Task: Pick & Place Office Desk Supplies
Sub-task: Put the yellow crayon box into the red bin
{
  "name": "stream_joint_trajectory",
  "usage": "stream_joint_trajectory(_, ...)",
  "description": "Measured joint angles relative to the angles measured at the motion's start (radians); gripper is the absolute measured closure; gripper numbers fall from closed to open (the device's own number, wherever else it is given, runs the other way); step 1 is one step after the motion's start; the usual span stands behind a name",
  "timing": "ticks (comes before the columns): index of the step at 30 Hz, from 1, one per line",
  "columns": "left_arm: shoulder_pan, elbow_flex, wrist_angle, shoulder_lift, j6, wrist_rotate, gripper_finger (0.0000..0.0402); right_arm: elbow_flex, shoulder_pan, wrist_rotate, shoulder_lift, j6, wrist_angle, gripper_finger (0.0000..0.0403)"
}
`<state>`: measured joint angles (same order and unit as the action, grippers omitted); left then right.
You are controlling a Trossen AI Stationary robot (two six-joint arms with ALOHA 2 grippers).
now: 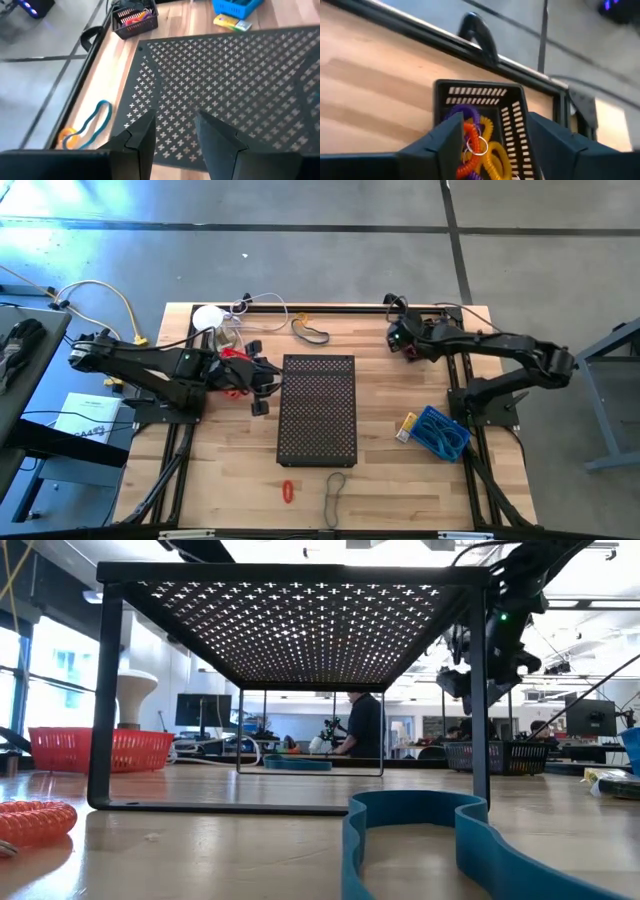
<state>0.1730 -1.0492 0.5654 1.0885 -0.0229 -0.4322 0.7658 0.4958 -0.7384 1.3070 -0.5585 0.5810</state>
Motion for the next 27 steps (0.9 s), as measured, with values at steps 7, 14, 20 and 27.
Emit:
stream_joint_trajectory(7,0.002,0.0,0.074,0.004,-0.086,0.147,0.027,0.0,-0.227,0.008,-0.086,0.249,-0.148,0.0164)
stream_joint_trajectory(14,0.046,0.0,0.135,0.004,-0.167,0.249,0.027,0.0,-0.536,0.068,-0.189,0.266,-0.247,0.0163)
stream_joint_trajectory(20,0.118,0.0,0.138,0.009,-0.181,0.252,0.027,0.001,-0.742,0.273,-0.219,0.083,-0.243,0.0163)
stream_joint_trajectory(27,0.174,0.035,0.117,0.01,-0.188,0.246,0.027,0.0,-0.886,0.738,-0.166,-0.328,-0.256,0.0162)
